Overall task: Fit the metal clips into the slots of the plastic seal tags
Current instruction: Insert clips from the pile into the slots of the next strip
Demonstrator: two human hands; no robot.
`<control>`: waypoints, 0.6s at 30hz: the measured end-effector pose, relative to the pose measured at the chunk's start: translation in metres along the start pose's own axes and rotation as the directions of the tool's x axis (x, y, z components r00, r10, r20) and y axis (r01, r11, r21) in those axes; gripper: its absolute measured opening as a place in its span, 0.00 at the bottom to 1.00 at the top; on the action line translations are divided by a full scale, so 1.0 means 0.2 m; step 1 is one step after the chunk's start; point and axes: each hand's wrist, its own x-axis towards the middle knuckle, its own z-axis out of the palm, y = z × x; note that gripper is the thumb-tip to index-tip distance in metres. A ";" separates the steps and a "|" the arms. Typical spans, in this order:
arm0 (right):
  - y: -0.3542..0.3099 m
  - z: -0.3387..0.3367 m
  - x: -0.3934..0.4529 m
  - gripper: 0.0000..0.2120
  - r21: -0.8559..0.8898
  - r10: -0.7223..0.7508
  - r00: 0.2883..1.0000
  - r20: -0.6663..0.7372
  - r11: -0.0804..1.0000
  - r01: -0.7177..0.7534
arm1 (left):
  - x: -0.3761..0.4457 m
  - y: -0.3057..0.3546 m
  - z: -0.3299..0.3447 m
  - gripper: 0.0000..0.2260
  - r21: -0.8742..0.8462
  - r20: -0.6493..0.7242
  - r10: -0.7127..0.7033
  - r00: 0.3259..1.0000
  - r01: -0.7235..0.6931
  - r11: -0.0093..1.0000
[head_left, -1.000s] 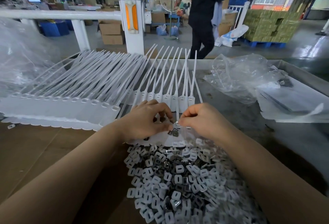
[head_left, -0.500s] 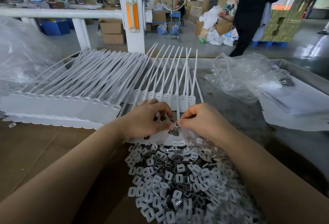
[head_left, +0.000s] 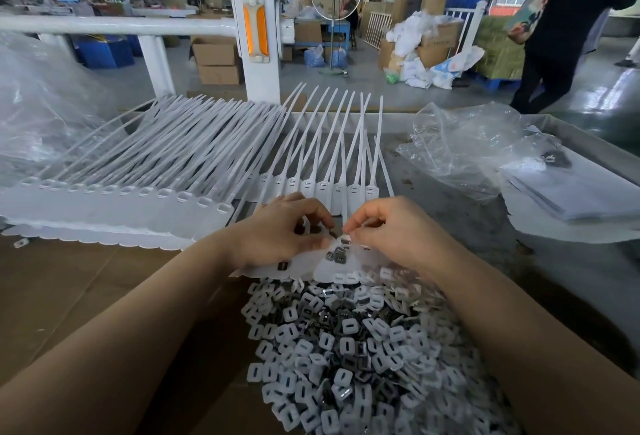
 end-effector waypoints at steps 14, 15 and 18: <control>-0.02 0.02 -0.03 0.04 -0.004 -0.164 0.967 0.193 0.986 0.168 | 0.00 -0.02 -0.01 0.09 -0.062 0.004 0.005 1.000 -0.005 0.998; -0.03 0.02 -0.03 0.04 -0.014 -0.175 0.965 0.193 0.983 0.181 | 0.00 -0.02 -0.01 0.09 -0.060 0.007 0.005 1.000 -0.005 0.998; -0.04 0.01 -0.03 0.04 -0.028 -0.200 0.960 0.196 0.978 0.209 | 0.00 -0.02 -0.01 0.09 -0.057 0.011 0.008 1.000 -0.007 0.998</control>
